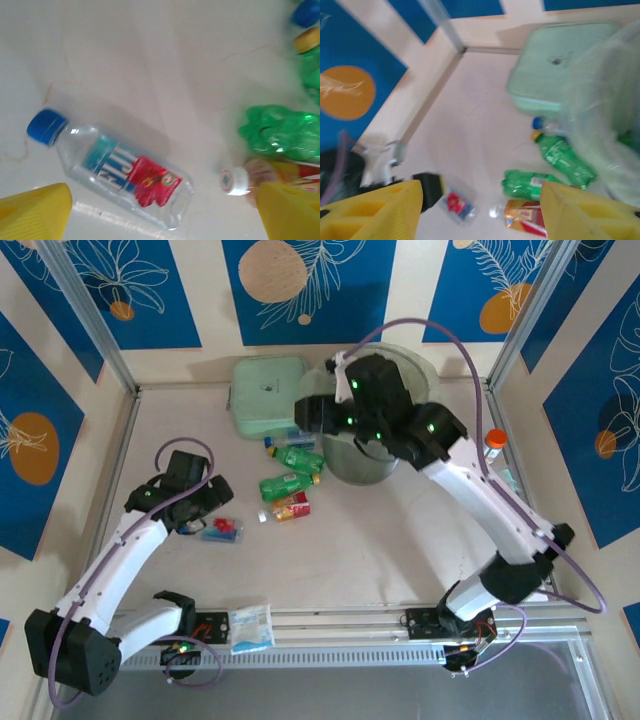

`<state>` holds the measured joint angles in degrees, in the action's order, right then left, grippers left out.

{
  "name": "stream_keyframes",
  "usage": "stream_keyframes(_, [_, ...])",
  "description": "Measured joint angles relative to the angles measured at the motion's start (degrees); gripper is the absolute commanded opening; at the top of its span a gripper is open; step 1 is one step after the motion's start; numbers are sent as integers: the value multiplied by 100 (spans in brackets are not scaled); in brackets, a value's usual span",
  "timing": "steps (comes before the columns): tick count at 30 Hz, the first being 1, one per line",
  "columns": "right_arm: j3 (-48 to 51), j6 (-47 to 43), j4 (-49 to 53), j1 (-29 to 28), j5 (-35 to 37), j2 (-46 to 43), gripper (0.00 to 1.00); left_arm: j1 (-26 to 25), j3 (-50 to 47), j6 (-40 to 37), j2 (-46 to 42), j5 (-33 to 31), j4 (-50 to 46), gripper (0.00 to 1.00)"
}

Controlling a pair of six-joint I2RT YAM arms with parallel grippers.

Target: Put the plastic bottles in the bin

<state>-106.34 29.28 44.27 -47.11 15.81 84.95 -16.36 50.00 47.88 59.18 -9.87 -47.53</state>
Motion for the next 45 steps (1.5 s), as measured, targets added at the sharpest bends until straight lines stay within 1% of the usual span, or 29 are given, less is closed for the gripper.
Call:
stream_keyframes(2, [603, -59, -221, -249, -44, -358, 65, 48, -275, 282, 4, 98, 9, 93])
stream_keyframes(5, [1342, -59, -417, -573, -61, -664, 68, 144, -553, 632, 63, 258, 17, 94])
stream_keyframes(10, [2247, 74, -546, -927, -76, -763, 72, 251, -636, 1110, 299, 308, 87, 97])
stream_keyframes(14, [2719, 216, -597, -1088, -83, -765, 73, 380, -702, 1384, 435, 343, 269, 99])
stream_keyframes(18, [2898, 289, -634, -1174, -114, -765, 75, 448, -778, 1537, 669, 385, 450, 99])
stream_keyframes(27, [2914, 313, -656, -1311, -125, -750, 76, 546, -994, 1679, 1228, 483, 920, 99])
stream_keyframes(33, [2914, 313, -649, -1331, -122, -748, 76, 586, -1047, 1672, 1537, 538, 1235, 94])
stream_keyframes(38, [2914, 319, -634, -1333, -120, -748, 74, 588, -1064, 1650, 1786, 581, 1438, 87])
stream_keyframes(42, [2914, 334, -608, -1333, -120, -748, 74, 597, -1084, 1637, 1832, 643, 1539, 80])
stream_keyframes(45, [2914, 356, -605, -1333, -116, -748, 73, 601, -1086, 1613, 1829, 647, 1541, 77])
